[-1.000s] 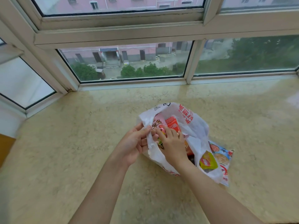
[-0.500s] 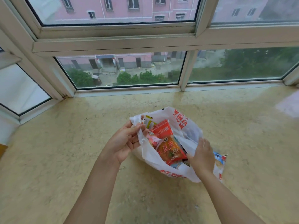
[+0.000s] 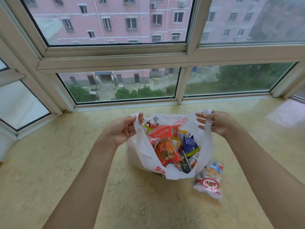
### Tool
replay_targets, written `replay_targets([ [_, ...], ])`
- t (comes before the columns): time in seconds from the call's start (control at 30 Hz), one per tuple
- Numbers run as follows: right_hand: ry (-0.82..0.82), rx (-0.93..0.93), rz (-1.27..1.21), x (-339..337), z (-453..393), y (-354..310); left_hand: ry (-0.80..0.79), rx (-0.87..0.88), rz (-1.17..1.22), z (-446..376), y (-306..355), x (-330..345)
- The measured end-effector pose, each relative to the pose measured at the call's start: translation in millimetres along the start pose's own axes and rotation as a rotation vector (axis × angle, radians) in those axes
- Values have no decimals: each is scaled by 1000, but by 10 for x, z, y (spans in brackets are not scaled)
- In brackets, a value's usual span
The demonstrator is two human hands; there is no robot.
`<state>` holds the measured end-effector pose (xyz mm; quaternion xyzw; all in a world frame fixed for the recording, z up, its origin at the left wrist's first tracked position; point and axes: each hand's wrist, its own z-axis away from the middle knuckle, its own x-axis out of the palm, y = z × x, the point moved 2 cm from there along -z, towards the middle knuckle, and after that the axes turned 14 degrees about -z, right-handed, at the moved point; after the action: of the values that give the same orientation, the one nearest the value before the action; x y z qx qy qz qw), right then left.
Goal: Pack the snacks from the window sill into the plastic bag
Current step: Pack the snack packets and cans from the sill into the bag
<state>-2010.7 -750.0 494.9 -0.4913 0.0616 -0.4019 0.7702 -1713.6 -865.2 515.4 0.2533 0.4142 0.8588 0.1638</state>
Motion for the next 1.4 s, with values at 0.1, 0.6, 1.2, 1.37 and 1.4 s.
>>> replay_targets([
  [0.1,-11,-56,-68,-48,-9,-287,7,39,-38,-23,303,-25],
  [0.6,178,-150,26,-410,-131,23,138,-116,-650,222,-345,-298],
  [1.2,20,-302,185,-326,-303,-250,149,725,-2100,-648,-2077,1642],
  [1.37,-59,-245,228,-584,-396,-270,-24,461,-2129,-1169,-2879,1945],
  [1.4,-68,-235,246,-632,-421,-268,7,465,-2140,-1270,-2930,1990],
])
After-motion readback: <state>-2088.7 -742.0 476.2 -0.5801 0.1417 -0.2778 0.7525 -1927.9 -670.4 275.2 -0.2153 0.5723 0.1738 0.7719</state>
